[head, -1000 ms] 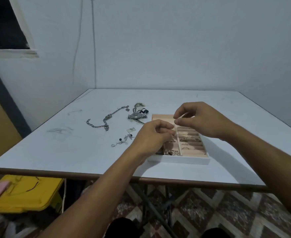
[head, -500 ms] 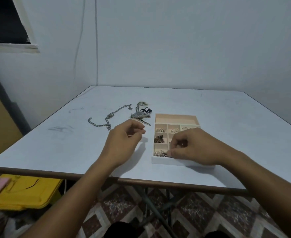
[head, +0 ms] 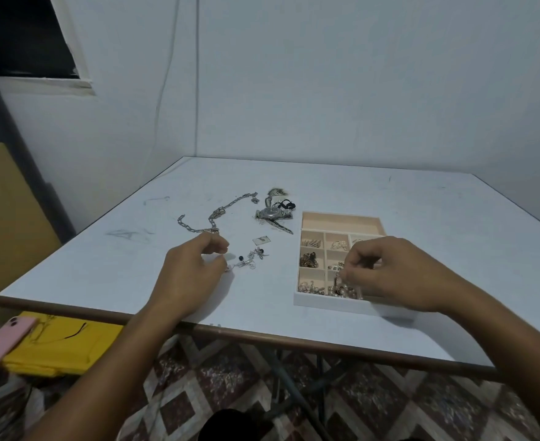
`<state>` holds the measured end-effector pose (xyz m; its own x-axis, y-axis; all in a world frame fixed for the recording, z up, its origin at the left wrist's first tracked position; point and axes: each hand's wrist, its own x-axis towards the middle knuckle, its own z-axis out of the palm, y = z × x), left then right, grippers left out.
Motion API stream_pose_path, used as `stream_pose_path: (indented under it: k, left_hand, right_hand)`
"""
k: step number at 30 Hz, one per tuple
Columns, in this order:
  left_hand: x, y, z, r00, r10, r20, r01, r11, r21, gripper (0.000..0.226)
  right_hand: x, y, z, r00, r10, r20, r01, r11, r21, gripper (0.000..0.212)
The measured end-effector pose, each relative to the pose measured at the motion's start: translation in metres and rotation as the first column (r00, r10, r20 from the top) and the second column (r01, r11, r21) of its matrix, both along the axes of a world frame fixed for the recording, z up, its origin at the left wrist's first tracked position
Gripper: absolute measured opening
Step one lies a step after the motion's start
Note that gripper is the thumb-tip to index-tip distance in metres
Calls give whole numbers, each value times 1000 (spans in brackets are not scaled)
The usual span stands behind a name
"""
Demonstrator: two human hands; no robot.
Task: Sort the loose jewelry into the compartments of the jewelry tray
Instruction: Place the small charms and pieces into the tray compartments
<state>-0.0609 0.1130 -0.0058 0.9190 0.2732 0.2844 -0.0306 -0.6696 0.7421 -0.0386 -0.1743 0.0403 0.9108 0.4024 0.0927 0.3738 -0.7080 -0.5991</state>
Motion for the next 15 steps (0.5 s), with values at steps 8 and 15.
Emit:
stream_pose_path:
  k: [8, 15]
  left_hand:
    - [0, 4, -5, 998, 10, -57, -4, 994, 110, 19]
    - [1, 3, -6, 999, 24, -38, -20, 992, 122, 21]
  right_hand:
    - [2, 2, 1, 1000, 19, 11, -17, 993, -120, 6]
    - [41, 59, 3, 988, 97, 119, -82, 988, -128, 5]
